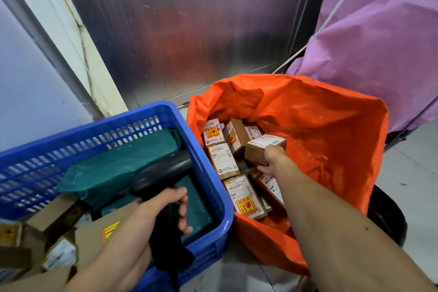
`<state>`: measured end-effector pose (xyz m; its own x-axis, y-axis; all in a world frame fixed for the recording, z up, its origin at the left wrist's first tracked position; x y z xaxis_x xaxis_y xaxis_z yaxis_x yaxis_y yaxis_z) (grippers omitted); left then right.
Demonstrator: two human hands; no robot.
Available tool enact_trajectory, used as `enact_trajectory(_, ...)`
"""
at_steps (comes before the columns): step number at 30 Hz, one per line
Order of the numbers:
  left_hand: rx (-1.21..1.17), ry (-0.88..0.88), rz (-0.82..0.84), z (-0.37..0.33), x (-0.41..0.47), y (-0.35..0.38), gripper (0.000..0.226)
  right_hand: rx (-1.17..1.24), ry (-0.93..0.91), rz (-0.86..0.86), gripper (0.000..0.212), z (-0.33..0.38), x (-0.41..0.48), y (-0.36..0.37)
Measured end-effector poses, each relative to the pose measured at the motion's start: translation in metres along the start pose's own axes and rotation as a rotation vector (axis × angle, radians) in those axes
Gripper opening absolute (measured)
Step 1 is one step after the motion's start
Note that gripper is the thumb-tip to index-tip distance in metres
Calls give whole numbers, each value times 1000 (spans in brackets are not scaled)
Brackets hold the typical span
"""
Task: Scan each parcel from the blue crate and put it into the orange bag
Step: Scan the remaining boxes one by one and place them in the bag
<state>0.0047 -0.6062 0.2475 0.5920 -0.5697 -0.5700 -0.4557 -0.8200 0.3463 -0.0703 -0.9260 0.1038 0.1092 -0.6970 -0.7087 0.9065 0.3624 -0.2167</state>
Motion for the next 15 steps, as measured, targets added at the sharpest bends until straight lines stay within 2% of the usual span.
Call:
enact_trajectory(1,-7,-4,8,0,1,-2,13,9,-5,-2,50,1,1,6)
enact_trajectory(4,-26,-16,27,-1,2,-4,19,46,2,5,54,-2,6,20)
enact_trajectory(6,-20,-8,45,-2,1,-2,14,29,0,15,55,-8,10,29)
enact_trajectory(12,-43,55,41,-6,-4,-1,19,-118,-59,65,43,-18,5,39)
enact_trajectory(15,-26,78,55,-8,-5,-3,11,-153,-63,81,41,-17,6,34)
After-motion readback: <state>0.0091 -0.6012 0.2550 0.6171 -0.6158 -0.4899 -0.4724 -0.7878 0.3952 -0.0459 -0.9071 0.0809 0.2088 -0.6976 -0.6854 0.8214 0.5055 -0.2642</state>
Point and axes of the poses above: each hand's wrist, its own x-axis towards the middle knuckle, its own y-axis out of the palm, z = x × y, the point moved 4 cm from there along x, towards the middle knuckle, and after that the axes turned 8 degrees about -x, right-handed, at the moved point
